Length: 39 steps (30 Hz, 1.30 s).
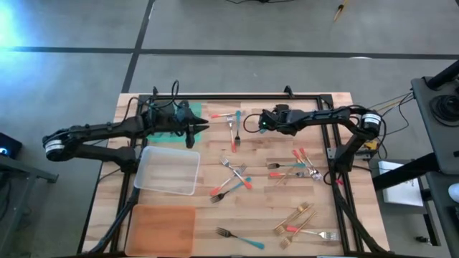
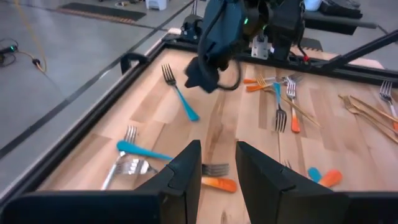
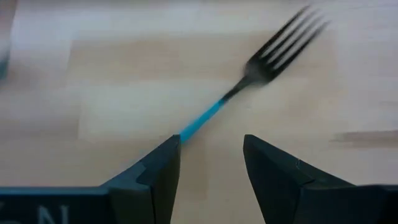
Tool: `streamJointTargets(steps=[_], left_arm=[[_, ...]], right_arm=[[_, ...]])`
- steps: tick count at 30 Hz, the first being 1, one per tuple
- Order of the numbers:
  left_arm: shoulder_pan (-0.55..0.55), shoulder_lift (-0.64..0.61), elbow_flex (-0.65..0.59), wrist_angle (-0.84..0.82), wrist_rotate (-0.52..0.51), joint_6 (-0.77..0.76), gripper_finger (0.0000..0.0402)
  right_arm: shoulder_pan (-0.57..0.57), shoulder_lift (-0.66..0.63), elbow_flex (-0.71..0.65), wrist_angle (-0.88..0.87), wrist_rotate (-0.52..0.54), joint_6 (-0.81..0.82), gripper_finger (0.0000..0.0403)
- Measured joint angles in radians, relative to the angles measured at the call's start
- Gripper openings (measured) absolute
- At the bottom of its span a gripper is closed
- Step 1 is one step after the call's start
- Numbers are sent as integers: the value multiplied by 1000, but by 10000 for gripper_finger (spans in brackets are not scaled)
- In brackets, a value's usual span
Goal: Sort silverware by color (type)
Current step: Put the blue fork into the blue bin
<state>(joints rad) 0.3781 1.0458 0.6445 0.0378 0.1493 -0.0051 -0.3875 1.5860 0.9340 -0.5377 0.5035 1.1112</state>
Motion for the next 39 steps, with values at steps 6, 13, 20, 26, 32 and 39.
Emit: streamJointTargets(steps=[6, 13, 20, 26, 32, 39], left_arm=[[-22, 0, -55, -3, 1, -4, 85], [-52, 0, -95, 80, 2, -21, 85], [-52, 0, -98, 92, 2, -20, 84], [-52, 0, -98, 91, 2, -5, 84], [-52, 0, -98, 90, 0, -4, 84], [-52, 0, -99, 86, 0, -4, 84]], right_arm=[[6, 0, 0, -78, -465, -436, 162], [58, -2, 8, -183, -727, -585, 160], [100, -2, 8, -206, -713, -676, 160], [149, -4, 8, -261, -758, -756, 160], [167, -12, 8, -257, -748, -761, 160], [180, -56, 8, -266, -810, -725, 160]])
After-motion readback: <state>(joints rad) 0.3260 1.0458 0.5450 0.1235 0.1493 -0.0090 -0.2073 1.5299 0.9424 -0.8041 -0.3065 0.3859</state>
